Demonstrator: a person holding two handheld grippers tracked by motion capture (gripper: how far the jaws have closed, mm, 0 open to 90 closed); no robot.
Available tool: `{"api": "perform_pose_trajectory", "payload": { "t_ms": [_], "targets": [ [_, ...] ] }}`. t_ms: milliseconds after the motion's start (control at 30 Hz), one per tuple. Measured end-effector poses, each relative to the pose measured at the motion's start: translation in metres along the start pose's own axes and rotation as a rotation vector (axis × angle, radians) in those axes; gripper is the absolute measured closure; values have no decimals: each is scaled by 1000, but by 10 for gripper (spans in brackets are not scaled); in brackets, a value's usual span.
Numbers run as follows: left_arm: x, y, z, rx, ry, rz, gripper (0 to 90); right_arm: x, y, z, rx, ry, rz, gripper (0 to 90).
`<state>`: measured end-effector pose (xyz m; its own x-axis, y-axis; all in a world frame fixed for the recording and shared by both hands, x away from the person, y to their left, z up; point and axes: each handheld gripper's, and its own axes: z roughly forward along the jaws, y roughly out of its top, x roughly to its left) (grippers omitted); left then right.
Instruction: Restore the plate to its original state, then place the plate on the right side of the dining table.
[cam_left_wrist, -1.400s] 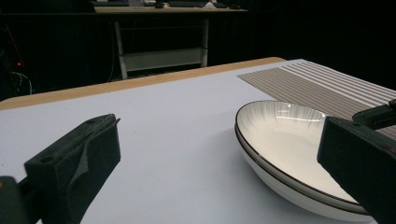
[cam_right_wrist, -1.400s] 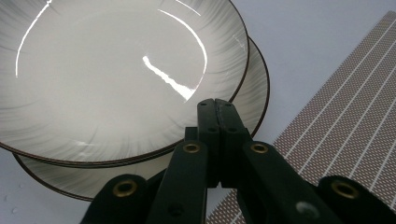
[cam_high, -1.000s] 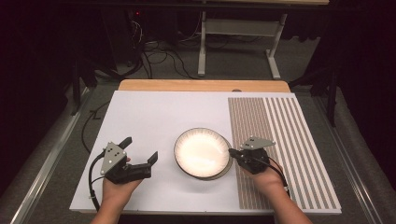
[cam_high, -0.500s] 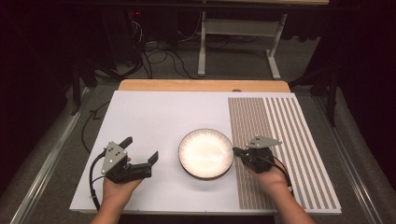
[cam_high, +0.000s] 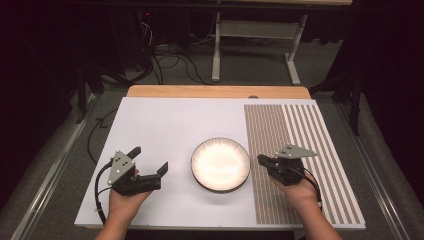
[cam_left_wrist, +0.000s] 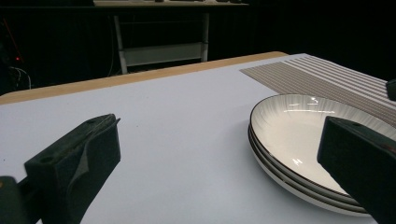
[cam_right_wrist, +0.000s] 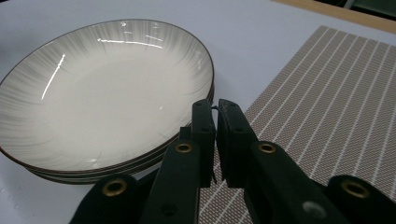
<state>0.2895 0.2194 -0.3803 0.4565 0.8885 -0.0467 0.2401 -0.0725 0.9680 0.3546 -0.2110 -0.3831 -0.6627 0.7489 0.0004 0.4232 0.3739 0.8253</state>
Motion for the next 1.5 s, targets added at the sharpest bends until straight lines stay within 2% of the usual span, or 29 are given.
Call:
{"api": "perform_pose_trajectory", "payload": {
  "t_ms": [67, 133, 200, 267, 467, 500, 667, 767, 933, 1133, 1200, 1233, 1333, 1500],
  "targets": [
    [2, 0, -1, 3, 4, -4, 2, -3, -1, -6, -21, -8, 8, 841],
    [4, -1, -2, 4, 5, -8, 5, -7, -4, -20, -57, -25, 32, 758],
    [5, -1, -2, 6, 4, -5, 5, -8, -4, -22, -62, -28, 36, 736],
    [7, -1, -3, 11, 0, -6, 6, -10, -7, -30, -84, -42, 34, 659],
    [7, -1, -3, 0, -6, 10, 6, -11, -16, -47, -158, -74, 50, 331],
    [7, -1, -2, 3, -6, 12, 6, -11, -17, -49, -172, -69, 54, 241],
    [5, -2, -1, 16, -18, 27, 2, -9, -20, -52, -206, -87, 55, 4],
    [4, -1, -1, 15, -19, 30, 2, -7, -20, -53, -227, -98, 61, 4],
    [2, 0, 2, 14, -28, 31, 1, -8, -21, -54, -226, -108, 61, 4],
    [-1, 0, 1, 16, -34, 40, 1, -6, -20, -55, -233, -100, 67, 10],
    [-1, 0, 1, 9, -38, 38, 1, -3, -17, -55, -227, -103, 50, 100],
    [-1, 0, 1, 10, -39, 39, 1, -3, -17, -55, -227, -103, 50, 100],
    [0, -1, 1, 13, -42, 36, 2, 0, -15, -53, -211, -107, 38, 214],
    [1, 0, -1, 7, -38, 33, 1, 3, -9, -48, -197, -83, 22, 396]
  ]
}}
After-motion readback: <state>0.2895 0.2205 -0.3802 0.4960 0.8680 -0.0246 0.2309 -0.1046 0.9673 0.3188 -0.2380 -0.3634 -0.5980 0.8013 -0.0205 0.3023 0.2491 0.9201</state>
